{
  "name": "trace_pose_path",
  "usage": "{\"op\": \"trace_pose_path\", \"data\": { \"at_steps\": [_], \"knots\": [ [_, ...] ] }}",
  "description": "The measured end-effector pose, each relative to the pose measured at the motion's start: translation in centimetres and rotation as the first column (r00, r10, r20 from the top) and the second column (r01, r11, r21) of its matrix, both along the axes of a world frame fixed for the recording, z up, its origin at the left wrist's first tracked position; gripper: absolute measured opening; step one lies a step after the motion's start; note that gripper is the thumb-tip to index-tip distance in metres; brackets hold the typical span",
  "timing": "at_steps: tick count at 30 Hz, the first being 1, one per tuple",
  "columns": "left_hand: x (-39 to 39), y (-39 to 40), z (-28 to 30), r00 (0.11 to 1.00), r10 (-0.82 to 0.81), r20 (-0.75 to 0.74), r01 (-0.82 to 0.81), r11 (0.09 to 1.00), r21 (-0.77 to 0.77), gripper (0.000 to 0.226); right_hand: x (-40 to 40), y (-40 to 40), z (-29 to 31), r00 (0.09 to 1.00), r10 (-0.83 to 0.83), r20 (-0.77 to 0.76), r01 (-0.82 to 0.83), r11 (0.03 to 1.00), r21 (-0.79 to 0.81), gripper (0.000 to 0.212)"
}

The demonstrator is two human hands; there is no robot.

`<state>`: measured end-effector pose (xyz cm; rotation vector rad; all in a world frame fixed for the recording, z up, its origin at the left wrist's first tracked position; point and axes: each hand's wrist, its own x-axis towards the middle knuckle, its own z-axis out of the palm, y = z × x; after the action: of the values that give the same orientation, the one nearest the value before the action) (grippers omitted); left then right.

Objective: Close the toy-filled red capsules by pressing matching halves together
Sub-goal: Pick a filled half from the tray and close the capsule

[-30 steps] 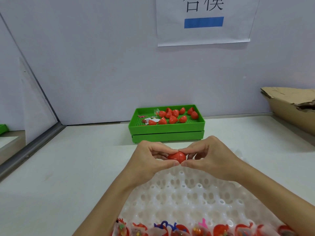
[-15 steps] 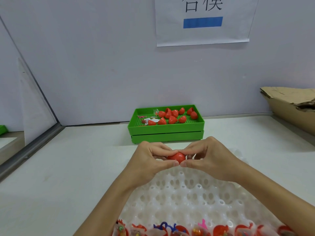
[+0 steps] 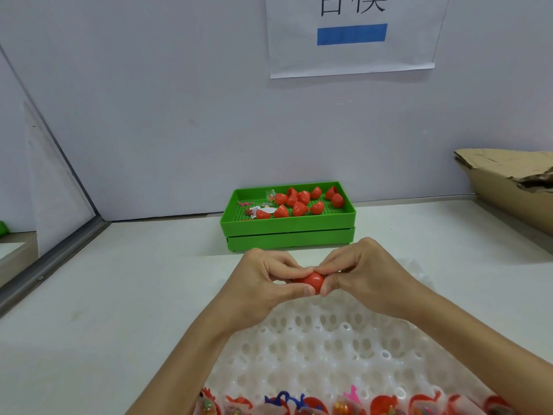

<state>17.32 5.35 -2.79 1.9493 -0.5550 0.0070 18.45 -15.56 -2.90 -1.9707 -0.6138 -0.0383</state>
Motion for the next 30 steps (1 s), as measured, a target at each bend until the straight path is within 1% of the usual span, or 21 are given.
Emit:
{"op": "trace_pose_path", "data": {
  "at_steps": [4,8,11,12,15,18,24,30],
  "knots": [
    [0.08,-0.02,-0.11,1.0,0.003,-0.008,-0.003,1.0,-0.027,0.023,-0.11,0.05,-0.18,0.999,-0.034,0.018,0.033,0.999,0.012,0.033],
    [0.22,0.18,-0.16,1.0,-0.007,-0.024,0.004,0.994,-0.107,0.028,-0.03,0.03,0.0,1.0,-0.01,0.005,0.01,0.999,0.042,0.024],
    [0.21,0.27,-0.14,0.999,0.017,-0.041,-0.024,0.986,-0.166,0.03,0.13,-0.11,0.0,0.994,-0.103,-0.047,0.108,0.989,0.104,0.032],
    [0.23,0.27,-0.17,0.999,0.023,-0.044,-0.03,0.985,-0.17,0.03,0.2,-0.12,-0.08,0.993,-0.108,-0.044,0.112,0.988,0.102,0.03],
    [0.28,0.19,-0.31,0.998,0.041,-0.055,-0.05,0.985,-0.165,0.033,0.17,-0.12,-0.13,0.998,-0.052,-0.036,0.055,0.993,0.105,0.021],
    [0.32,0.19,-0.35,0.997,0.052,-0.058,-0.06,0.987,-0.15,0.033,0.06,-0.22,-0.11,1.0,-0.021,-0.023,0.023,0.995,0.096,0.018],
    [0.31,0.09,-0.23,0.999,0.029,-0.033,-0.033,0.987,-0.154,0.039,-0.07,-0.25,-0.13,0.999,-0.03,-0.015,0.031,0.996,0.084,0.021],
    [0.17,0.03,0.02,1.0,-0.009,-0.024,0.006,0.991,-0.132,0.03,-0.16,-0.28,0.0,1.0,-0.026,0.004,0.026,0.997,0.076,0.022]
  ]
}}
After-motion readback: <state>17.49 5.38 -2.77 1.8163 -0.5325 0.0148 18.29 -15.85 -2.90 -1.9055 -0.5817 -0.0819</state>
